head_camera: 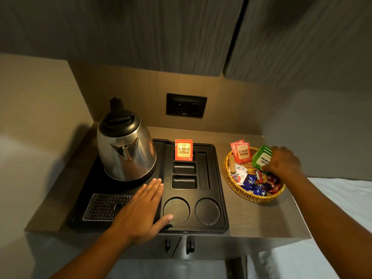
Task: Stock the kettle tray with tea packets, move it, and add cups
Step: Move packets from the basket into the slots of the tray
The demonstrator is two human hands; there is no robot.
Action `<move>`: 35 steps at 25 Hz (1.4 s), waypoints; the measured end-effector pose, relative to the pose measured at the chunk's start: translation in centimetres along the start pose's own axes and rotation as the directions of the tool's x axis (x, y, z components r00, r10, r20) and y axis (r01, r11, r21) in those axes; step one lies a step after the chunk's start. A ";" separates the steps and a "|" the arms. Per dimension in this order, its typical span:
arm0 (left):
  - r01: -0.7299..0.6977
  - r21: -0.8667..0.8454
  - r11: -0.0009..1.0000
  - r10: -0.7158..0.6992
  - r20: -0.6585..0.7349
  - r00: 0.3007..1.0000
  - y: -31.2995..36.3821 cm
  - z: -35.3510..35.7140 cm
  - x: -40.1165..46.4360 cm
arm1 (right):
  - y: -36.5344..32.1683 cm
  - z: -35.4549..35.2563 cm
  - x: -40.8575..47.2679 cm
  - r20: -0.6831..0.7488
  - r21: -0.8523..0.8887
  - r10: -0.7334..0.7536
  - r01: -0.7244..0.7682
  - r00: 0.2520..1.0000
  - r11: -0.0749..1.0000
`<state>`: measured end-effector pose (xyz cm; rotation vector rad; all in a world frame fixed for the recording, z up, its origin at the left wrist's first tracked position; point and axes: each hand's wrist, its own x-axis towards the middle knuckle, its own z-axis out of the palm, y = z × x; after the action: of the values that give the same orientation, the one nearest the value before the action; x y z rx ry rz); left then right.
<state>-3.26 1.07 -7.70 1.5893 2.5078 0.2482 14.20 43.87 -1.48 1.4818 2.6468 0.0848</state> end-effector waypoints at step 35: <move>-0.009 0.011 1.000 0.009 -0.025 1.000 -0.1 0.0 0.0 | -13.5 -4.3 -2.4 -0.018 0.663 -0.262 0.208 0.965 0.719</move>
<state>-3.37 0.99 -7.75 1.6122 2.5251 0.2570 3.54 34.76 1.61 1.2004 2.9135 -1.0203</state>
